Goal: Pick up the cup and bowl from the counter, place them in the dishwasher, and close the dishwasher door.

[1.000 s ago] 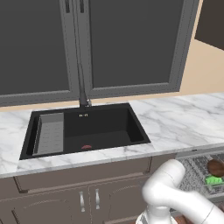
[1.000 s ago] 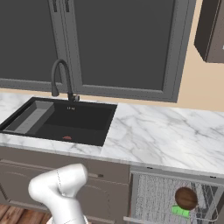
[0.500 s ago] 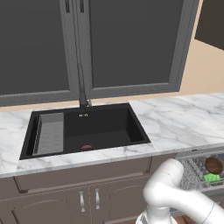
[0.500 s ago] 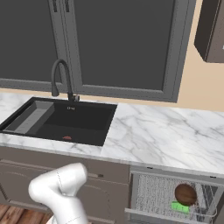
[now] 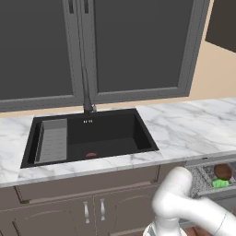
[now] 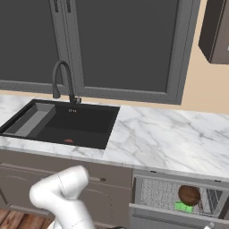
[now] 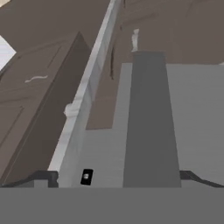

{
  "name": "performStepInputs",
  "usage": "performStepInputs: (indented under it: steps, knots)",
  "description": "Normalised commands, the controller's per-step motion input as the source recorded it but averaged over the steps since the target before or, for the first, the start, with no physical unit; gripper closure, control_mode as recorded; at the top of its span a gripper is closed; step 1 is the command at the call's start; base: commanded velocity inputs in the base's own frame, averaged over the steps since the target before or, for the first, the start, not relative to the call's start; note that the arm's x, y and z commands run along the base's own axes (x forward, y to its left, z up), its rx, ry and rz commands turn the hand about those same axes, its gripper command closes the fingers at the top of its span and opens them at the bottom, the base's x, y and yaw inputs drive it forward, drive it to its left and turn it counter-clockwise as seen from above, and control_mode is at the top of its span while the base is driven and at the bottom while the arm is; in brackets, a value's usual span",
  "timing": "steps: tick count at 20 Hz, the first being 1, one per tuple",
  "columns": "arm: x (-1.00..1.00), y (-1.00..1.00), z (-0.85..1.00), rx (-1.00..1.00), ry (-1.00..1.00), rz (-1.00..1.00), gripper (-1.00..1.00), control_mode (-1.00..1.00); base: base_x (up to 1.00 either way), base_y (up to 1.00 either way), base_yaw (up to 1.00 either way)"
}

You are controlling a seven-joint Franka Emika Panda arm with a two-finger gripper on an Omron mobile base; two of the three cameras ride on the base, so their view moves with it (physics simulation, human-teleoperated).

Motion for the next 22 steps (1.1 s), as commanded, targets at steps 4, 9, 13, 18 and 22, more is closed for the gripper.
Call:
performStepInputs:
  steps: [4, 9, 13, 18, 22]
  knots:
    - [0.68, 0.00, -0.82, -0.35, -0.40, 0.00, -1.00, -1.00, 0.00, 0.00, 0.00]
    - [0.60, 0.00, -0.85, -0.36, -0.41, 0.00, -1.00, -1.00, 0.00, 0.00, 0.00]
    - [0.59, 0.00, -0.86, -0.37, -0.41, 0.00, -1.00, -1.00, 0.00, 0.00, 0.00]
    - [0.52, 0.00, -0.86, -0.39, -0.43, 0.00, -1.00, -1.00, 0.00, 0.00, 0.00]
    - [0.51, -0.01, -0.87, -0.37, -0.43, 0.00, -1.00, -1.00, 0.00, 0.00, 0.00]
